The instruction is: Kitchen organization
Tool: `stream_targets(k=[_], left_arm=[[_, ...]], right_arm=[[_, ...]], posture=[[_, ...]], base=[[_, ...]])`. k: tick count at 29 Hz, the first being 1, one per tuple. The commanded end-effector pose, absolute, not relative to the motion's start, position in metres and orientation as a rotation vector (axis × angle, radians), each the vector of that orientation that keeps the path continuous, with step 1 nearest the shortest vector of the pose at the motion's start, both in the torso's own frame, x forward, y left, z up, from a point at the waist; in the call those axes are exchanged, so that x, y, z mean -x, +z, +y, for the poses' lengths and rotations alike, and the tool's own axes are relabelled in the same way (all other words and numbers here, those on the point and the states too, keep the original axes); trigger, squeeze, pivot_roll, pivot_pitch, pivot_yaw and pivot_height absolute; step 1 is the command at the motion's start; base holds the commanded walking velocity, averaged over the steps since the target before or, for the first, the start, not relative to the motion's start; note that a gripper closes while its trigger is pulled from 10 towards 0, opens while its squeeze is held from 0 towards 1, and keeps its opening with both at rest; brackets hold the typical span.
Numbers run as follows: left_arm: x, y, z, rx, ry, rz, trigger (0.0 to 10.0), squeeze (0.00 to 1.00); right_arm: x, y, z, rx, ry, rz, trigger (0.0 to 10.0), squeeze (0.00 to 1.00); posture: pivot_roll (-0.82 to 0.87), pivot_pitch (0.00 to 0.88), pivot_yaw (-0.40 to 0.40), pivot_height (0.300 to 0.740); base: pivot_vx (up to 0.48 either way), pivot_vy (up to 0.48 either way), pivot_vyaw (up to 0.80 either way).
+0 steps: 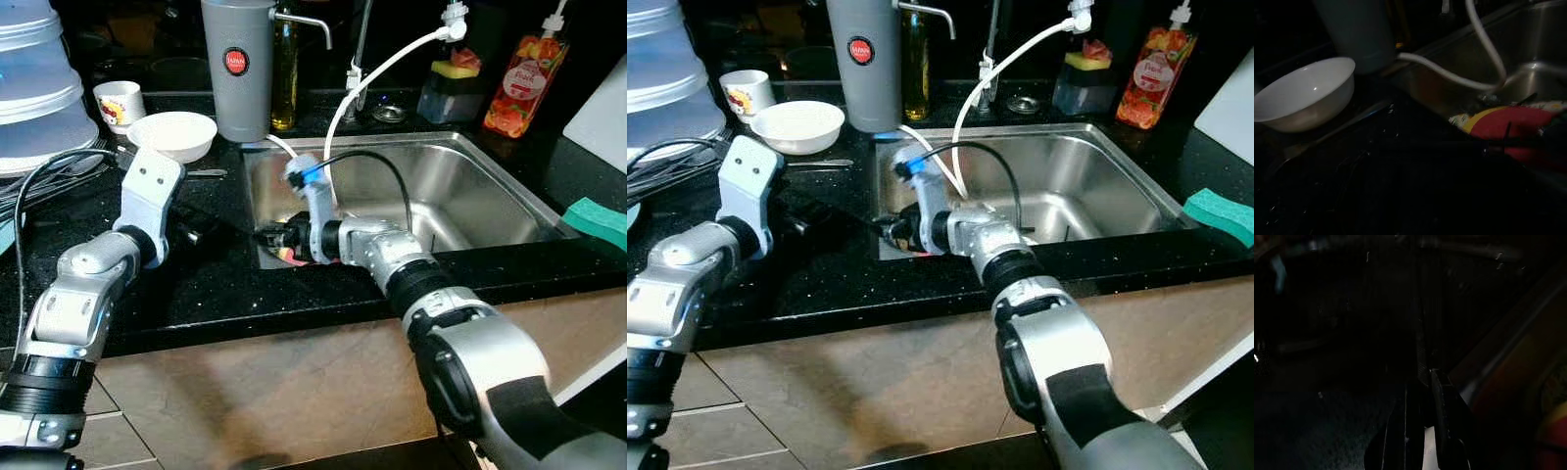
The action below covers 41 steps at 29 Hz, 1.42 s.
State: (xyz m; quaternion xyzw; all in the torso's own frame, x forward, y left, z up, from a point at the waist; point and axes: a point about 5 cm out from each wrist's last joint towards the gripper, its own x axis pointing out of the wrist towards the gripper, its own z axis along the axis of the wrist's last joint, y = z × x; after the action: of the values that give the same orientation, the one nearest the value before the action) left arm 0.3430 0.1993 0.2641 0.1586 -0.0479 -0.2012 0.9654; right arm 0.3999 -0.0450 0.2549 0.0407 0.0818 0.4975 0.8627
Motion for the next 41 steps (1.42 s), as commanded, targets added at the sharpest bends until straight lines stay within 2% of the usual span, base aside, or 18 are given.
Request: stream_targets(k=[1, 6, 11, 15, 24, 27, 30, 31, 32, 33, 34, 36, 37, 41], left_arm=[[-0.338, 0.27, 0.188, -0.286, -0.489, -0.151, 10.0, 0.0], [-0.333, 0.274, 0.177, -0.257, -0.577, -0.193, 10.0, 0.0], [-0.334, 0.271, 0.175, -0.261, -0.574, -0.183, 10.0, 0.0], [-0.335, 0.268, 0.167, -0.253, -0.597, -0.178, 10.0, 0.0], [-0.336, 0.265, 0.158, -0.253, -0.625, -0.175, 10.0, 0.0], [-0.336, 0.263, 0.154, -0.26, -0.644, -0.166, 10.0, 0.0], [-0.336, 0.262, 0.152, -0.263, -0.652, -0.161, 10.0, 0.0], [-0.336, 0.26, 0.15, -0.274, -0.669, -0.151, 10.0, 0.0], [-0.337, 0.255, 0.143, -0.297, -0.706, -0.12, 10.0, 0.0], [-0.337, 0.255, 0.143, -0.297, -0.706, -0.12, 10.0, 0.0], [-0.337, 0.253, 0.141, -0.314, -0.716, -0.107, 10.0, 0.0], [-0.338, 0.252, 0.139, -0.335, -0.721, -0.095, 10.0, 0.0], [-0.339, 0.25, 0.139, -0.361, -0.719, -0.082, 10.0, 0.0], [-0.341, 0.246, 0.142, -0.434, -0.709, -0.035, 10.0, 0.0]], right_arm=[[-0.401, 0.262, -0.05, -0.162, 1.035, 0.139, 0.0, 0.0], [-0.405, 0.271, -0.059, -0.224, 0.978, 0.068, 0.0, 0.0], [-0.411, 0.282, -0.071, -0.244, 0.841, -0.064, 0.0, 0.0], [-0.416, 0.286, -0.088, -0.233, 0.638, -0.171, 0.0, 0.0], [-0.417, 0.271, -0.109, -0.223, 0.46, -0.195, 0.0, 0.0], [-0.417, 0.246, -0.126, -0.066, 0.362, -0.115, 0.0, 0.0], [-0.417, 0.241, -0.13, -0.029, 0.343, -0.094, 0.0, 0.0], [-0.417, 0.235, -0.134, 0.0, 0.329, -0.073, 3.0, 0.0], [-0.417, 0.228, -0.139, 0.06, 0.307, -0.034, 4.2, 0.0], [-0.417, 0.228, -0.139, 0.06, 0.307, -0.034, 4.2, 0.0], [-0.417, 0.226, -0.14, 0.091, 0.297, -0.026, 8.2, 0.0], [-0.417, 0.224, -0.142, 0.129, 0.292, -0.01, 8.2, 0.0], [-0.416, 0.22, -0.143, 0.16, 0.299, 0.015, 10.0, 0.0], [-0.416, 0.215, -0.145, 0.257, 0.322, 0.065, 10.0, 0.0]], posture=[[0.08, 0.114, -0.024, 0.74], [0.08, 0.113, -0.024, 0.74], [0.08, 0.11, -0.023, 0.74], [0.07, 0.109, -0.023, 0.74], [0.07, 0.11, -0.024, 0.74], [0.07, 0.113, -0.026, 0.74], [0.07, 0.113, -0.026, 0.74], [0.07, 0.113, -0.026, 0.74], [0.07, 0.113, -0.025, 0.74], [0.07, 0.113, -0.025, 0.74], [0.07, 0.113, -0.025, 0.74], [0.07, 0.113, -0.025, 0.74], [0.07, 0.11, -0.023, 0.74], [0.07, 0.107, -0.024, 0.74]], base=[[0.0, 0.0, 0.0], [0.0, 0.0, 0.0], [0.0, 0.0, 0.0], [0.0, 0.0, 0.0], [0.0, 0.0, 0.0], [0.0, 0.0, 0.0], [0.0, 0.0, 0.0], [0.0, 0.0, 0.0], [0.0, 0.0, 0.0], [0.0, 0.0, 0.0], [0.0, 0.0, 0.0], [0.0, 0.0, 0.0], [0.0, 0.0, 0.0], [0.0, 0.0, 0.0]])
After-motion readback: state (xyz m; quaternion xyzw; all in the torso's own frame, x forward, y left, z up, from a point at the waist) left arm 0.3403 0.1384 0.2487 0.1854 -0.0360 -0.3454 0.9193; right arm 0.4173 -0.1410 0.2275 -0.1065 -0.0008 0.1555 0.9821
